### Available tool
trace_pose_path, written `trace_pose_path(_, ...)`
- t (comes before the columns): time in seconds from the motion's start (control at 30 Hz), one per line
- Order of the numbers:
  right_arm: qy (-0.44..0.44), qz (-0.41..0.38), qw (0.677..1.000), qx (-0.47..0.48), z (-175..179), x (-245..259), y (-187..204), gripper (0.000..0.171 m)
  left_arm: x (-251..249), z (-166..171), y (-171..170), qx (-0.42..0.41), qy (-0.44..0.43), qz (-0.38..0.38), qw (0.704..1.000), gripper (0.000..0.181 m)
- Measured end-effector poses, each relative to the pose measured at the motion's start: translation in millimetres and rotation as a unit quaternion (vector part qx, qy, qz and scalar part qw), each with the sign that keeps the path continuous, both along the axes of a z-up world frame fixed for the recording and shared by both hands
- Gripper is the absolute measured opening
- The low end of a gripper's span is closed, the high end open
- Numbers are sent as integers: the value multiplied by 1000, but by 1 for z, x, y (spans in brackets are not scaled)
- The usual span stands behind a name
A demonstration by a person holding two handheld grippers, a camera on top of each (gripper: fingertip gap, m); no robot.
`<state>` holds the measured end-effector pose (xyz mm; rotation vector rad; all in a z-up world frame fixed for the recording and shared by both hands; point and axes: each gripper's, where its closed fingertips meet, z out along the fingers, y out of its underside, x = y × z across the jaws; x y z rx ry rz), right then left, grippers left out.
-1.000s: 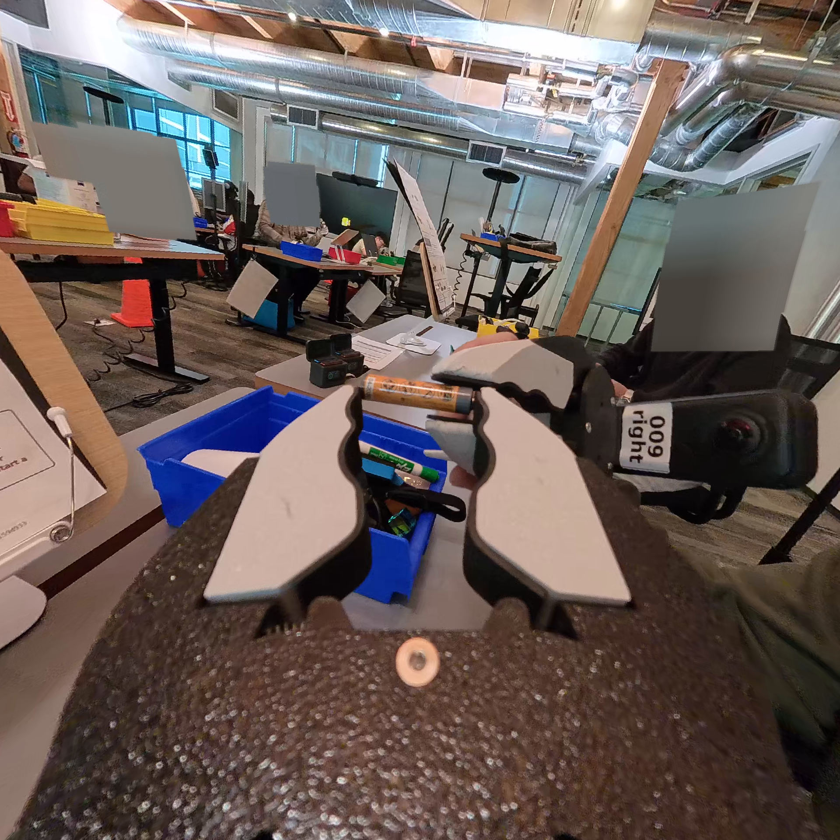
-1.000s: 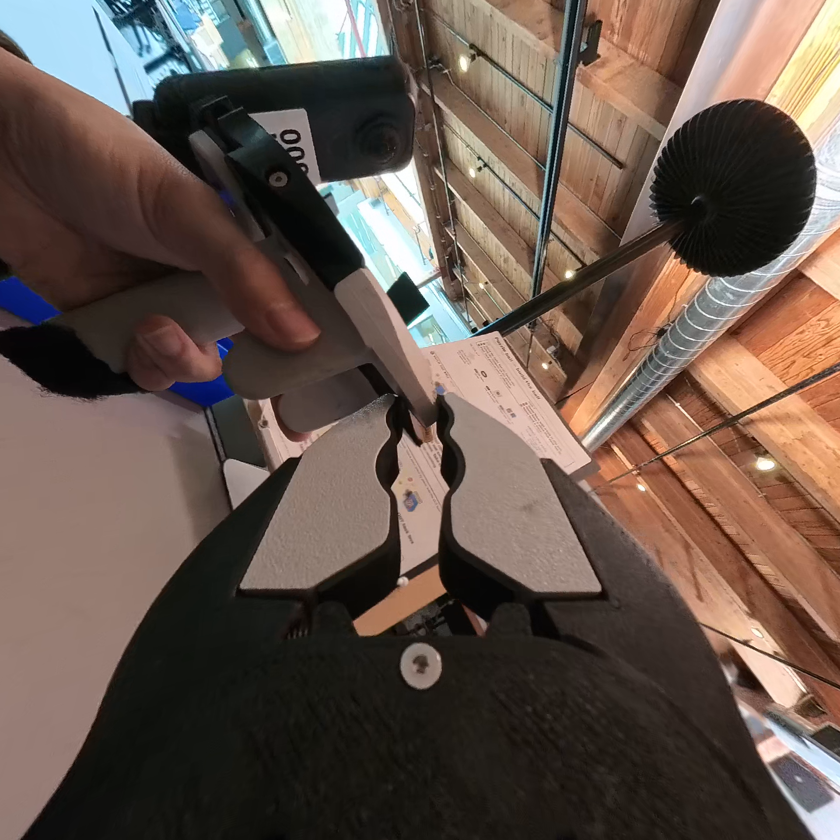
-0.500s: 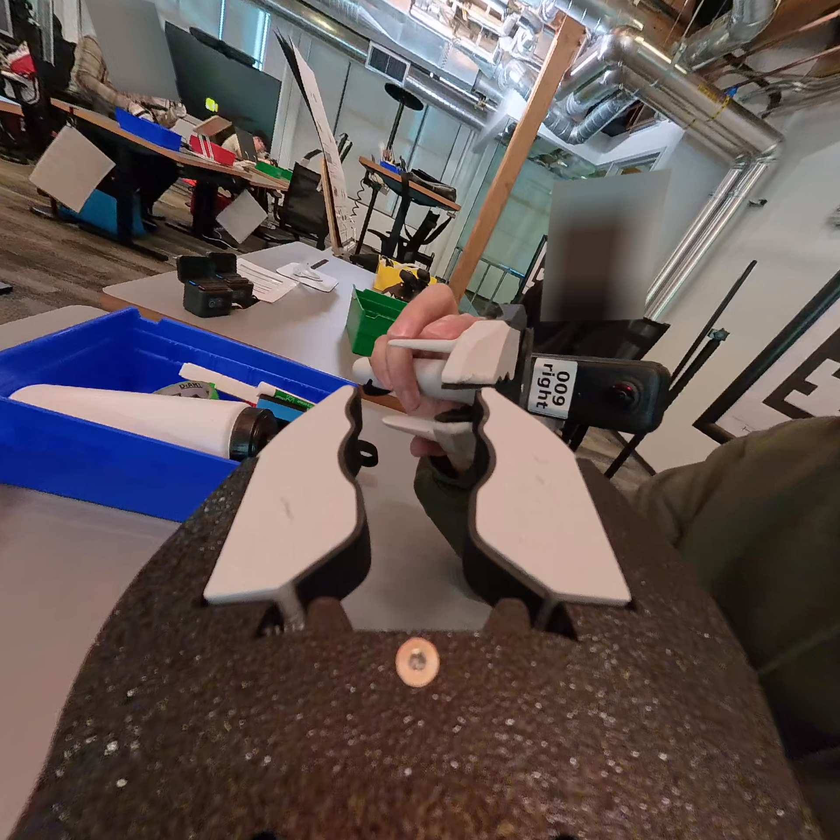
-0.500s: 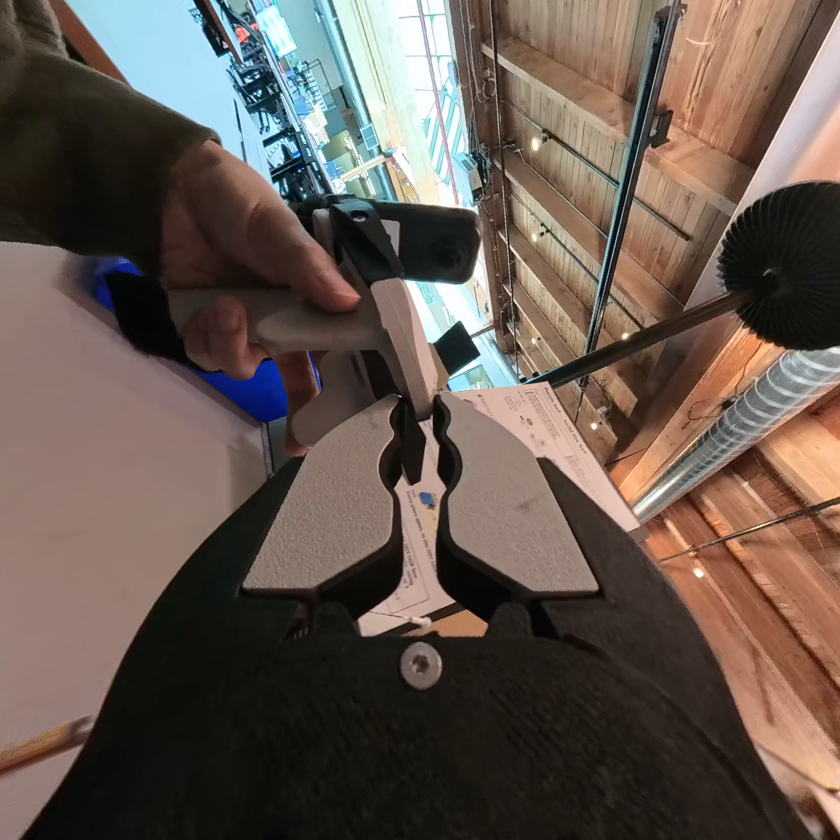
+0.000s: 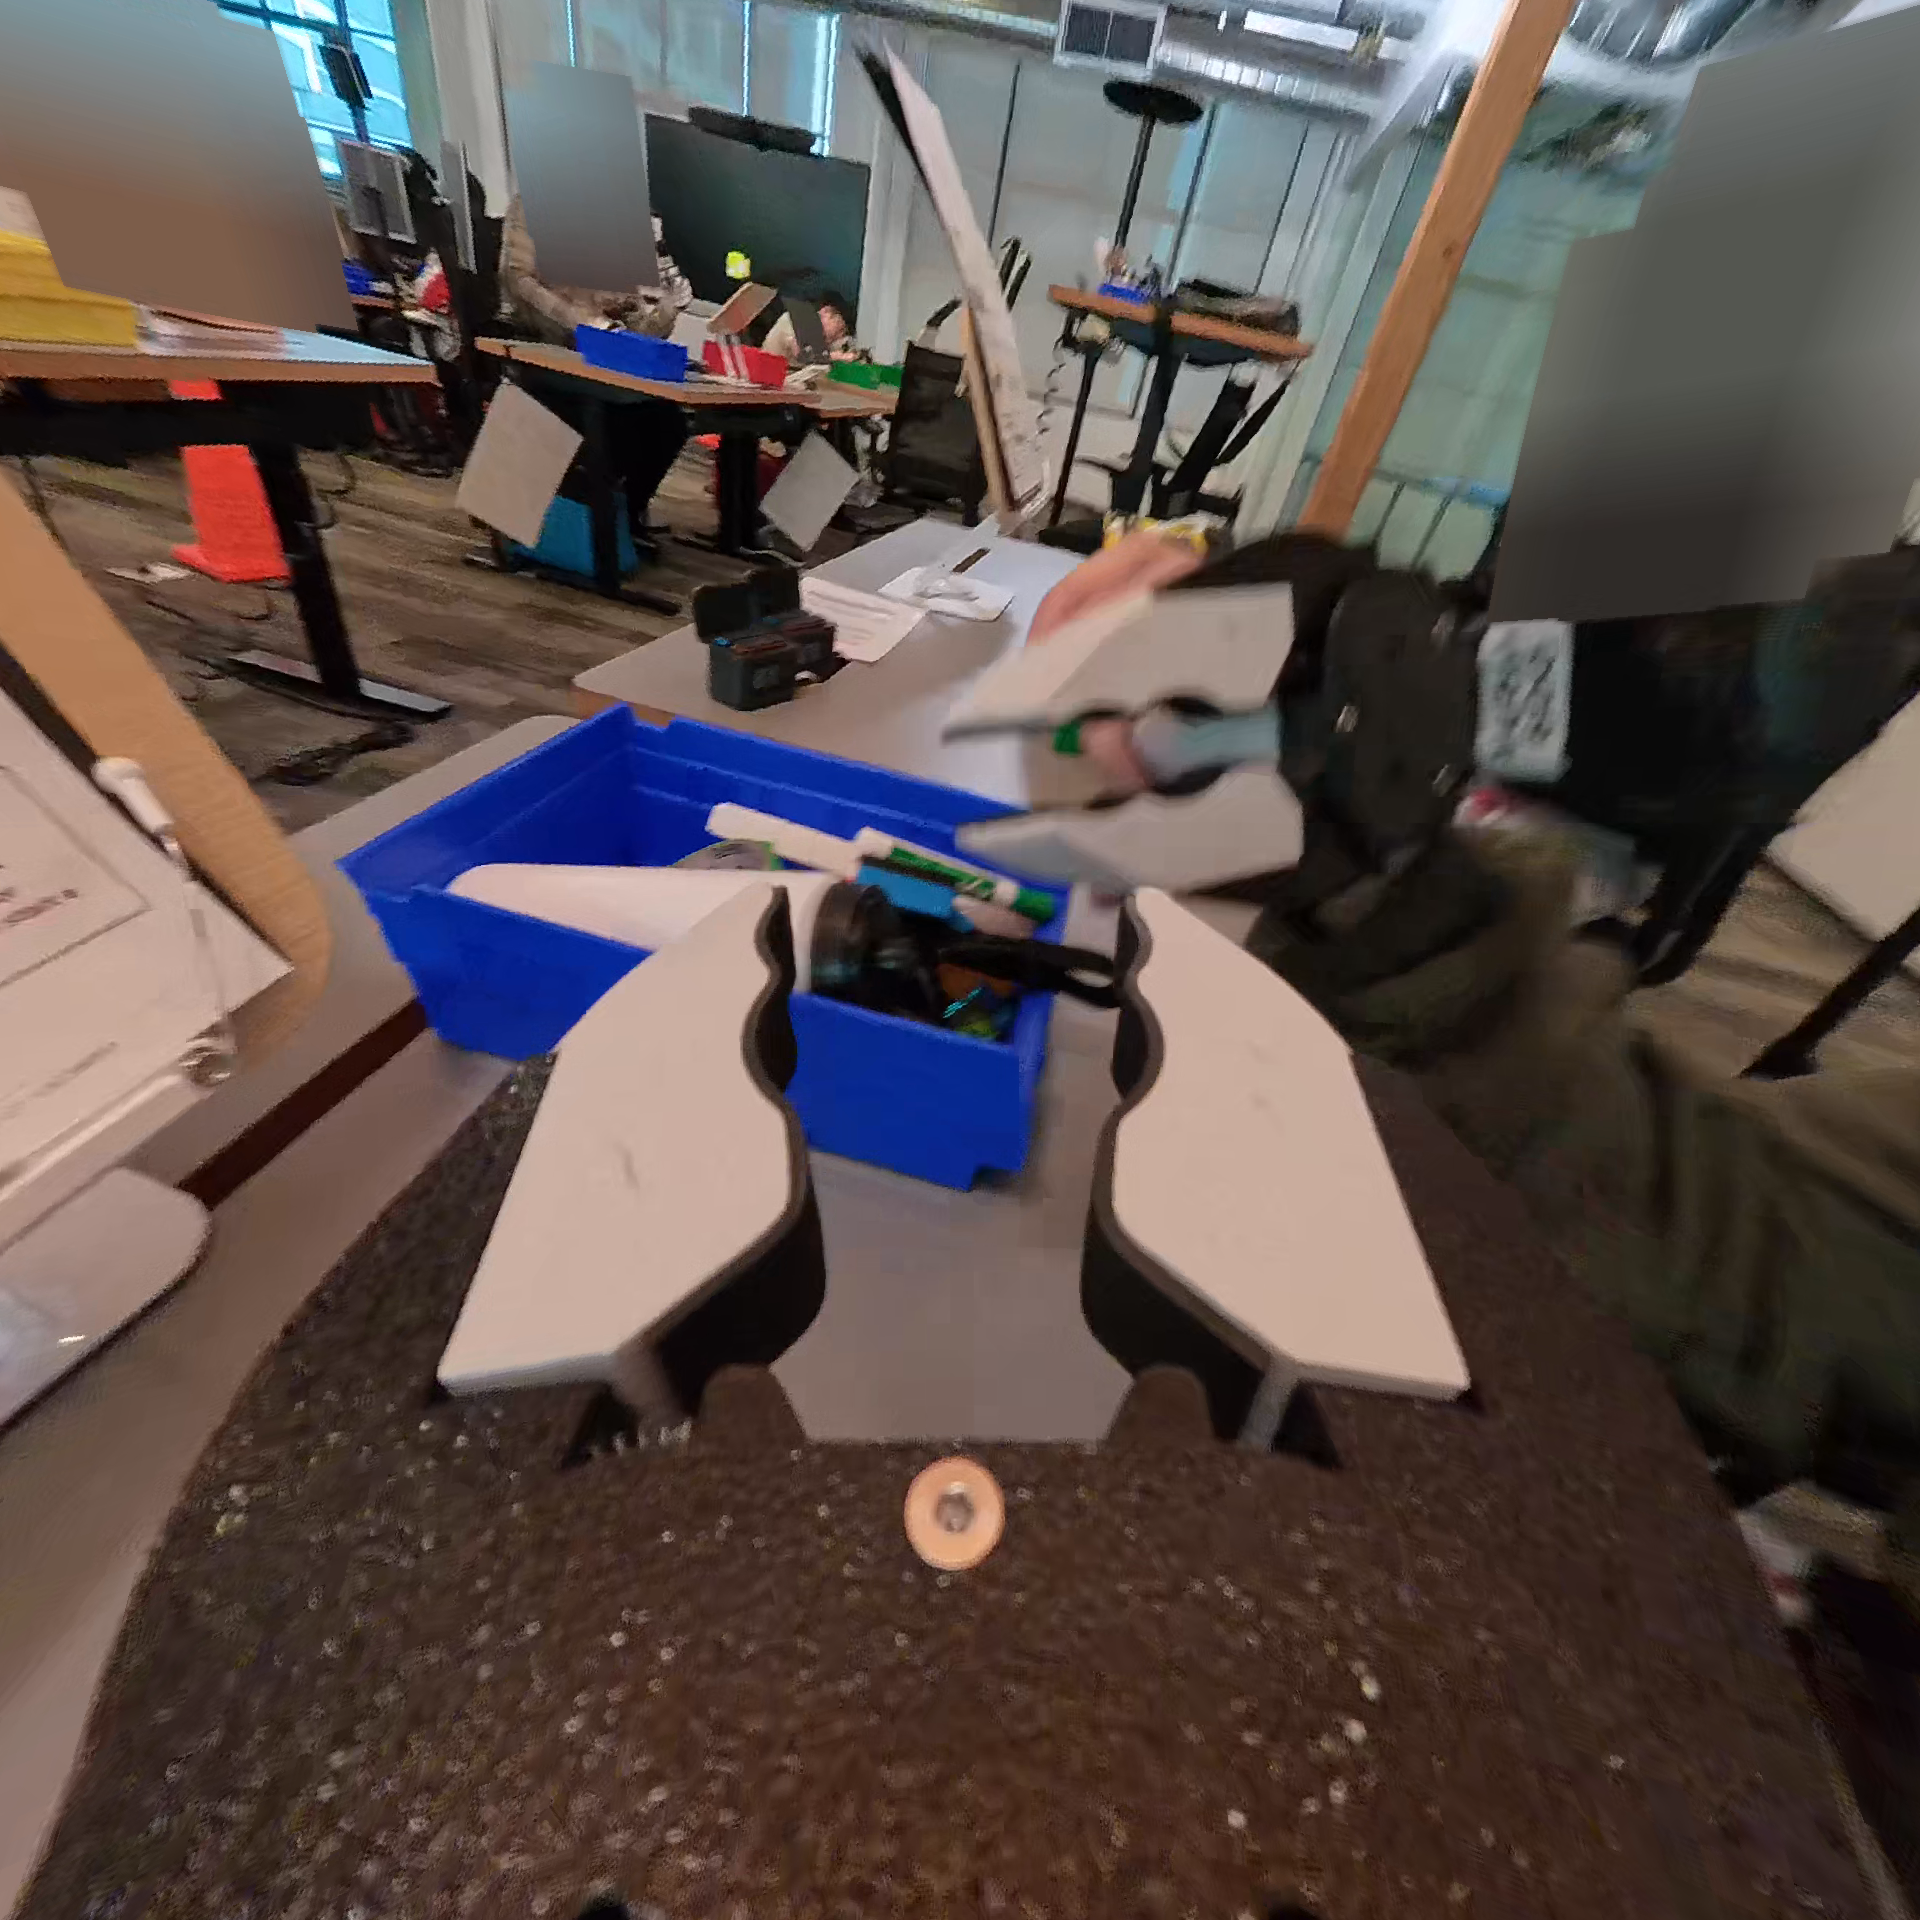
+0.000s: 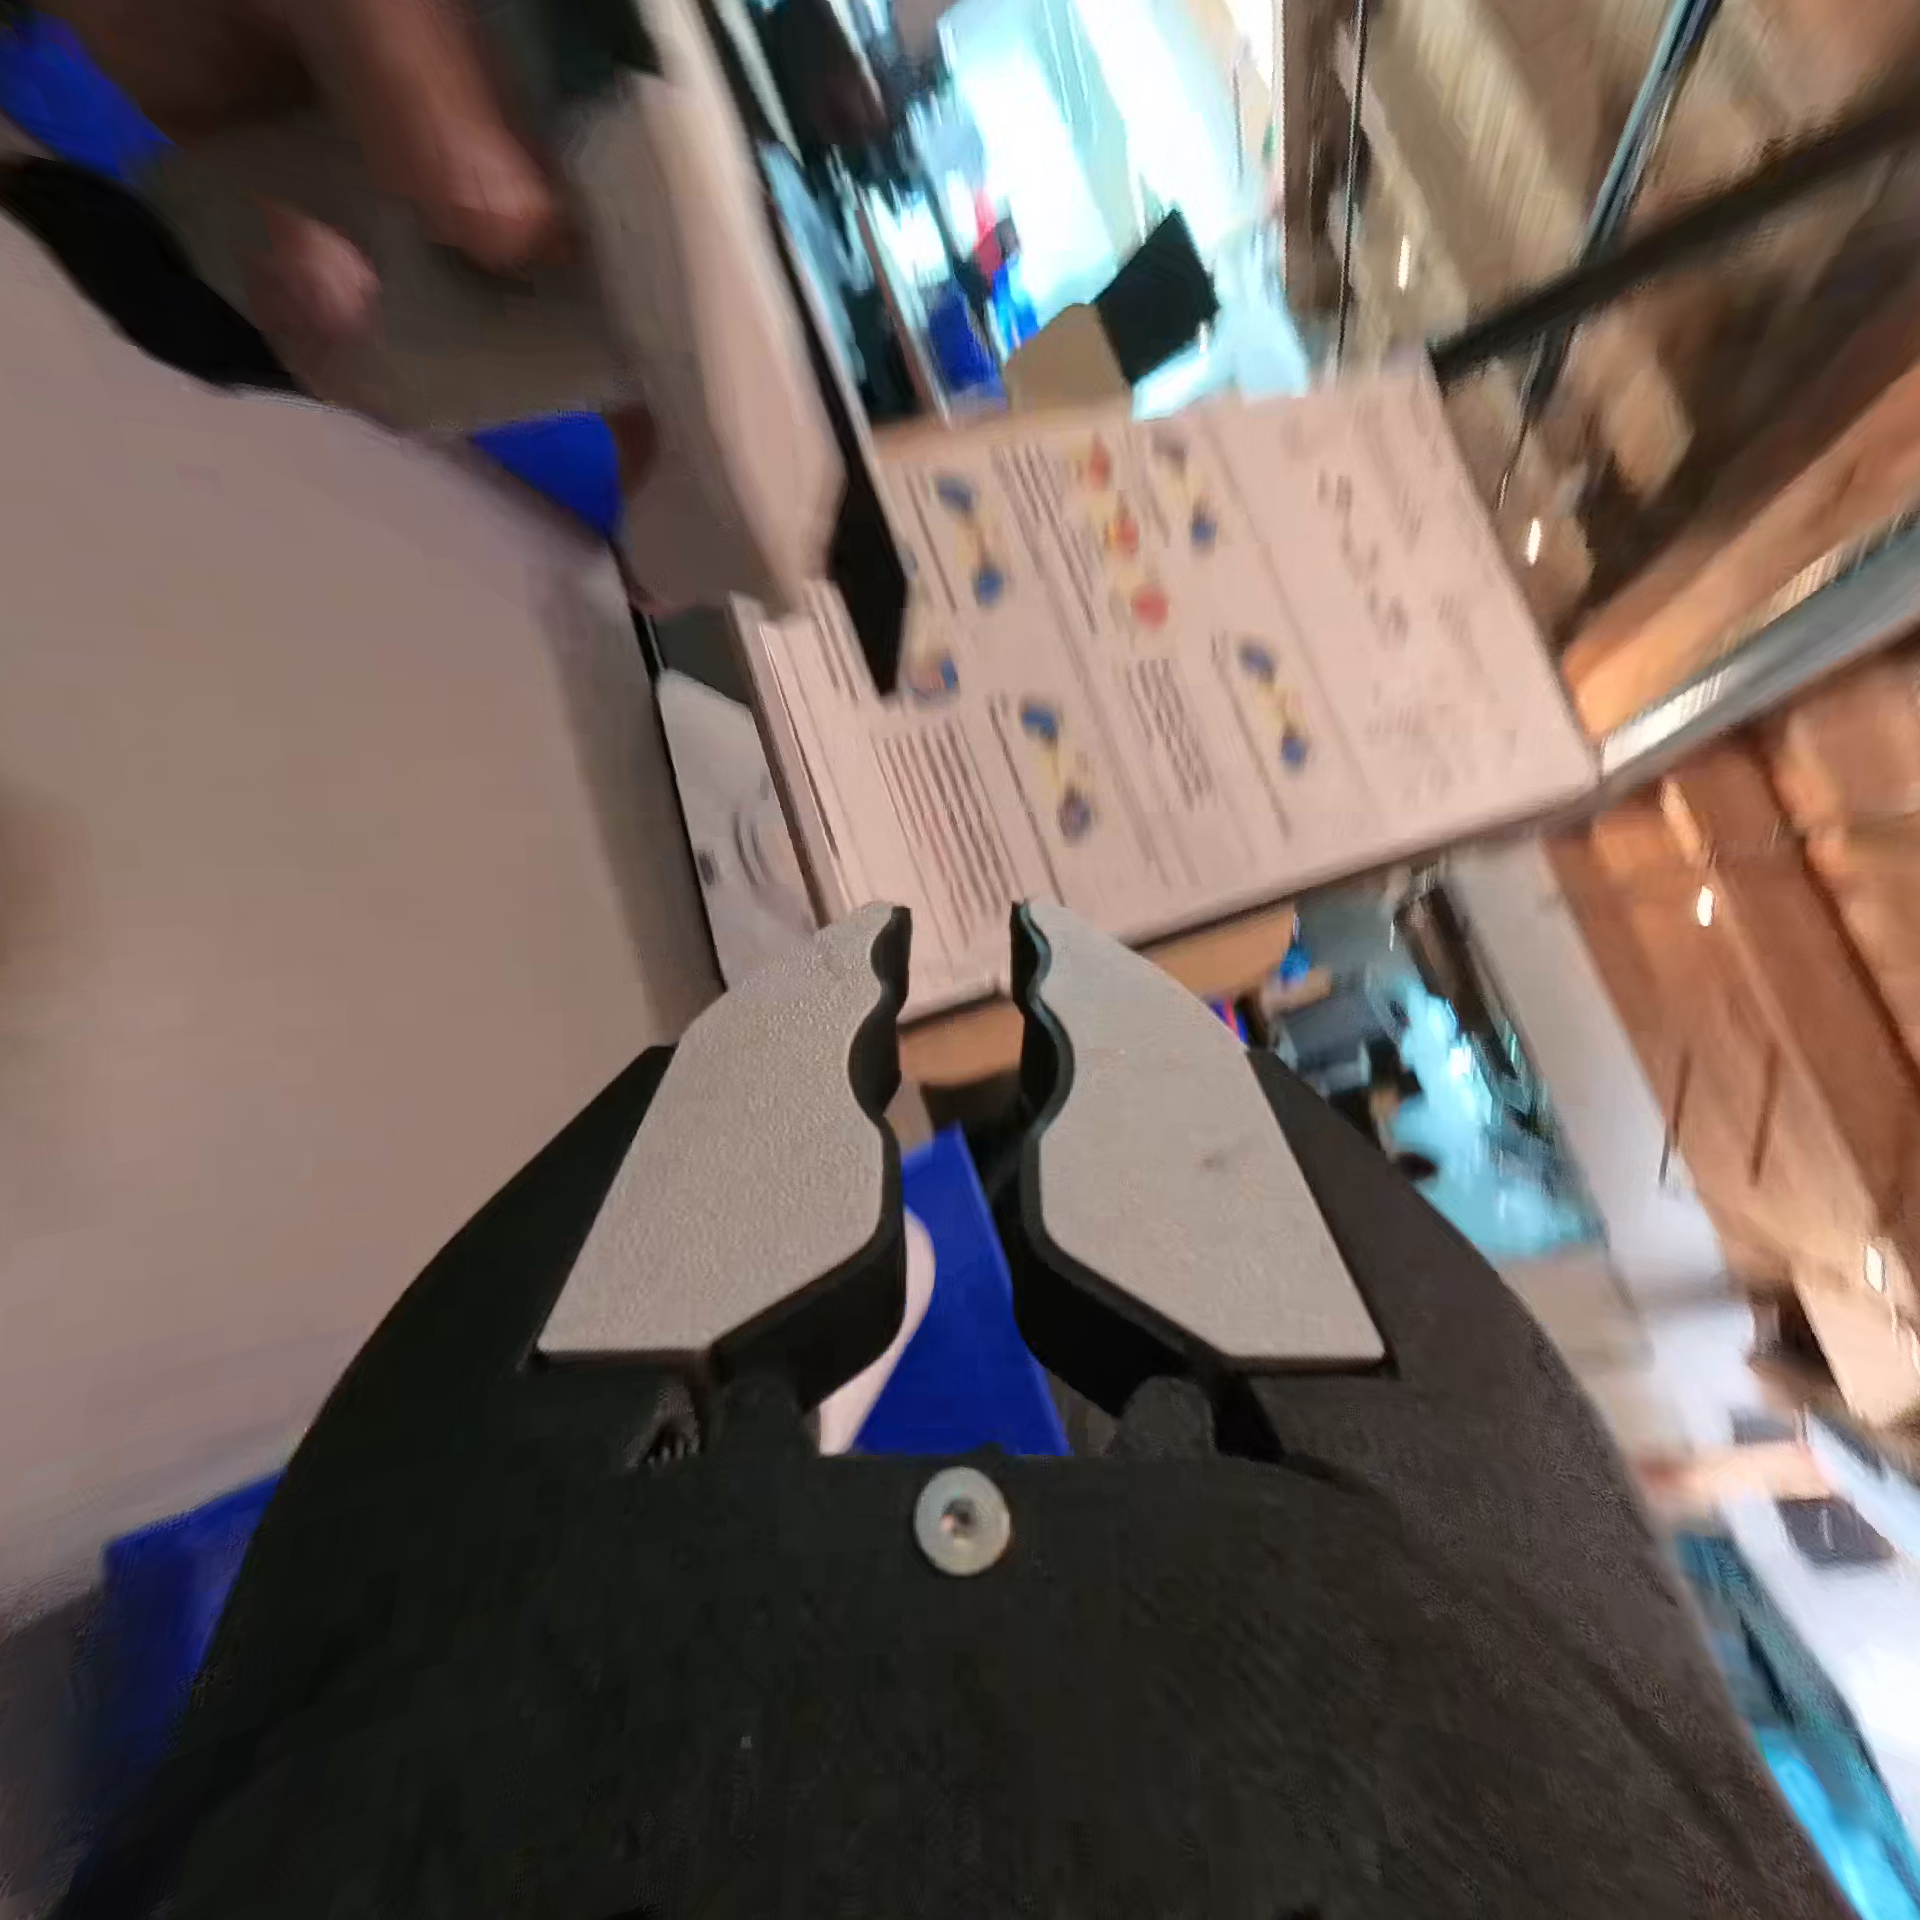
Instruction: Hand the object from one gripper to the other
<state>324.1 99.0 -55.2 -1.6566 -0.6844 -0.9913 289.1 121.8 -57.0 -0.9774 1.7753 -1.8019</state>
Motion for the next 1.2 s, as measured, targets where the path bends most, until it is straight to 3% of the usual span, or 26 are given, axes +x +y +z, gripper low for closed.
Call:
trace_pose_path(0.13, 85, -81, 993, 5, -4, 39, -25, 22, 25, -77, 9, 141, 26, -23, 989, 58)
trace_pose_path(0.27, 128, -92, 987, 22, -2, 49, -42, 22, 62, -160, 12, 327, 70, -92, 938, 63)
trace_pose_path(0.33, 129, -100, 986, 21, -2, 54, -50, 22, 82, -184, 11, 353, 137, -94, 921, 67)
trace_pose_path(0.47, 134, -109, 985, 12, -7, 58, -55, 22, 102, -212, -11, 323, 206, -87, 920, 69)
trace_pose_path(0.63, 140, -101, 985, 17, -6, 57, -56, 22, 116, -228, -31, 309, 207, -51, 927, 71)
trace_pose_path(0.7, 140, -99, 985, 21, -5, 57, -55, 22, 123, -229, -32, 303, 213, -23, 929, 65)
trace_pose_path(0.77, 144, -98, 984, 21, -6, 57, -54, 22, 125, -228, -34, 294, 214, -15, 931, 47)
trace_pose_path(0.93, 151, -94, 984, 19, -6, 53, -49, 21, 109, -227, -23, 297, 211, 13, 931, 44)
trace_pose_path(1.1, 235, -40, 969, 57, 7, 27, -29, 27, 59, -190, 8, 214, 122, 61, 967, 45)
trace_pose_path(1.2, 348, 31, 936, 52, 0, -10, -1, 34, 13, -154, 33, 153, 26, 90, 984, 44)
